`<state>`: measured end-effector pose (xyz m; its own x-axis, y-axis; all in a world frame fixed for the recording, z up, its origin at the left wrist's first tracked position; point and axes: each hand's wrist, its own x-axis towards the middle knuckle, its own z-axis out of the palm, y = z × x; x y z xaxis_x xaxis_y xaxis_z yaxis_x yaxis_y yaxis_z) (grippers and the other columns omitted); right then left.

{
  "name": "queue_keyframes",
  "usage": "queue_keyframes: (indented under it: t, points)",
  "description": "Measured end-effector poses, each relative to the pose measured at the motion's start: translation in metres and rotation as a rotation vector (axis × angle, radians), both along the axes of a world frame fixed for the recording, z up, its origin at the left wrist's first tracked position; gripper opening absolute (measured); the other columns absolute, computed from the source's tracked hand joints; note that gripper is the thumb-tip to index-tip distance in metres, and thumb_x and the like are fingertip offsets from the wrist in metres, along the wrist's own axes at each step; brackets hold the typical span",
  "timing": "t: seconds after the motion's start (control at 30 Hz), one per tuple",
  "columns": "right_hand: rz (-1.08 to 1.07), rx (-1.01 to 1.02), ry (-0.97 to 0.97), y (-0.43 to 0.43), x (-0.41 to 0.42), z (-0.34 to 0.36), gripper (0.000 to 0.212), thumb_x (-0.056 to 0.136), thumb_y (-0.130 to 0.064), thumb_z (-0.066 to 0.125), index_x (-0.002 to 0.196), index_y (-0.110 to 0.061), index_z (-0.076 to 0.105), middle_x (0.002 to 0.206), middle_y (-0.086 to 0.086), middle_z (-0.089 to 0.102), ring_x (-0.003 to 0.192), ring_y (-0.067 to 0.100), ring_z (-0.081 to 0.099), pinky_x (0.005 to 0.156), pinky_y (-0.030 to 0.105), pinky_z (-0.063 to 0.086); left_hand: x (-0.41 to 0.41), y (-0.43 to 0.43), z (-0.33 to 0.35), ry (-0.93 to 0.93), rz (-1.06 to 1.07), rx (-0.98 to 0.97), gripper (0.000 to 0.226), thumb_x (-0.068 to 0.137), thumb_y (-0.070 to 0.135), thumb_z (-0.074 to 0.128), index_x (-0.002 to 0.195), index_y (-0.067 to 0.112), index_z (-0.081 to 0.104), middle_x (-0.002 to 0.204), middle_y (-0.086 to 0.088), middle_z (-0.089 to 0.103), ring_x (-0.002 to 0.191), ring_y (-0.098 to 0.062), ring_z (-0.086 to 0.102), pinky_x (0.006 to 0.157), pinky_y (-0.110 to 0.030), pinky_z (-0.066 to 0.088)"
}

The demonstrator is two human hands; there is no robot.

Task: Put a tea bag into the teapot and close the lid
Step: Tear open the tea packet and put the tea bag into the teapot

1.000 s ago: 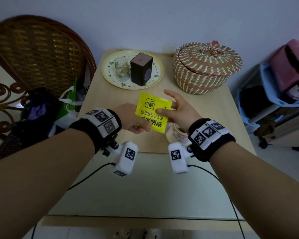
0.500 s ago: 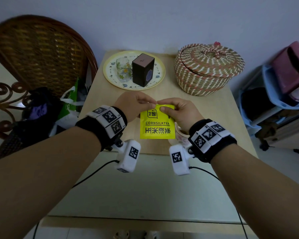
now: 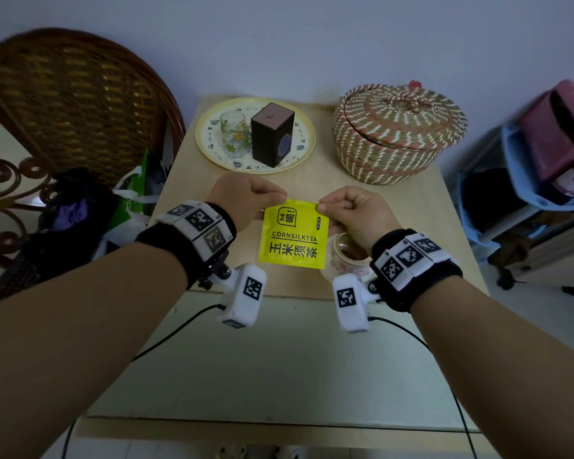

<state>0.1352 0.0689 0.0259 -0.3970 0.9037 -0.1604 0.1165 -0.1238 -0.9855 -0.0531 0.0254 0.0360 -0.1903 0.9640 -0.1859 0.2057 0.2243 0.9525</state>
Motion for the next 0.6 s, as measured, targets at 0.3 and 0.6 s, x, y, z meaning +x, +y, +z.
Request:
queue_keyframes:
  t: [0.3,0.6]
  points:
    - [-0.001,0.050,-0.082,0.003,0.000,-0.002,0.020,0.082,0.000,0.060,0.068,-0.015,0.058,0.040,-0.010,0.059,0.040,0.001,0.055,0.044,0.014,0.049,-0.004,-0.002,0.000,0.159,-0.125,-0.045,0.015,0.081,0.010,0.065,0.094,0.005,0.071,0.071,0.004,0.068,0.058,0.001,0.066,0.058,-0.010,0.056]
    - [0.122,0.129,-0.282,0.000,-0.017,0.002,0.015,0.075,-0.015,0.071,0.065,-0.024,0.066,0.058,-0.008,0.062,0.042,-0.006,0.052,0.045,0.008,0.042,0.016,0.002,0.007,0.138,-0.147,-0.105,0.018,0.083,0.010,0.063,0.097,0.001,0.067,0.074,-0.002,0.065,0.068,-0.011,0.063,0.062,-0.016,0.056]
